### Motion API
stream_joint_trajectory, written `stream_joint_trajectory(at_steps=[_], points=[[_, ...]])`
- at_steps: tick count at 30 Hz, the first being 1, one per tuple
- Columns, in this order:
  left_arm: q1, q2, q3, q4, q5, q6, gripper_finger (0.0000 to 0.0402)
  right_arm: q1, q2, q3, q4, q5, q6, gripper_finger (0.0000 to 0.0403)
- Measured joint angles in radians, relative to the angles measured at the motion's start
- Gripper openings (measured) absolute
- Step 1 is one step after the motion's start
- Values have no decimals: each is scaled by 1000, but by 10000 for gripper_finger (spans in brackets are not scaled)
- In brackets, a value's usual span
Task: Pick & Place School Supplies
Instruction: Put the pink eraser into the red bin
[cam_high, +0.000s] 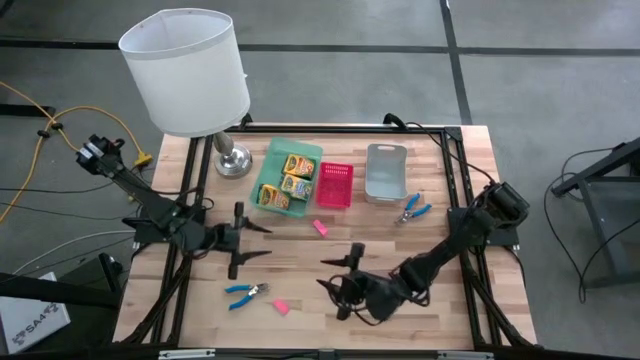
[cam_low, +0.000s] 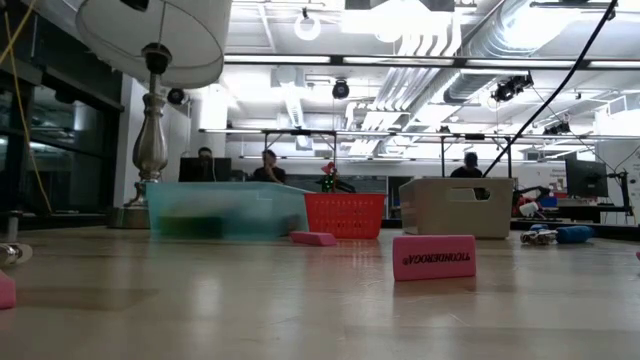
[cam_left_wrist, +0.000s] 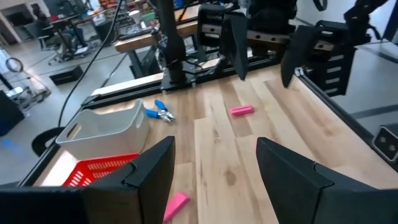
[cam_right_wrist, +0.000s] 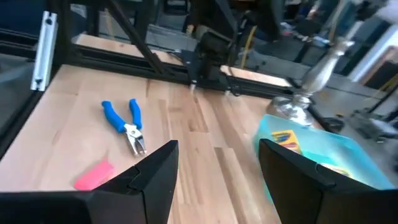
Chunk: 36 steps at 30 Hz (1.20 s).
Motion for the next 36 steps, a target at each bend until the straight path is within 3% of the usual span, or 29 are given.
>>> stream_joint_trajectory(at_steps=[7, 10, 12, 16, 21, 29, 36], points=[[-29, 0, 0, 1, -1, -1, 218, 84, 0, 0, -30, 233, 3, 215], [-37, 0, 0, 1, -1, -1, 218, 116, 0, 0, -31, 262, 96, 215], [-41, 0, 0, 1, -1, -15, 218, 124, 0, 0, -40, 197, 192, 215], [-40, 0, 0, 4, -2, -26, 218, 111, 0, 0, -116, -28, 329, 215], [-40, 0, 0, 4, -2, -63, 218, 70, 0, 0, -320, -254, 503, 215], [-40, 0, 0, 4, -2, -91, 218, 7, 0, 0, -527, -520, 506, 215], [-40, 0, 0, 4, -2, -91, 218, -78, 0, 0, -583, -728, 431, 215]])
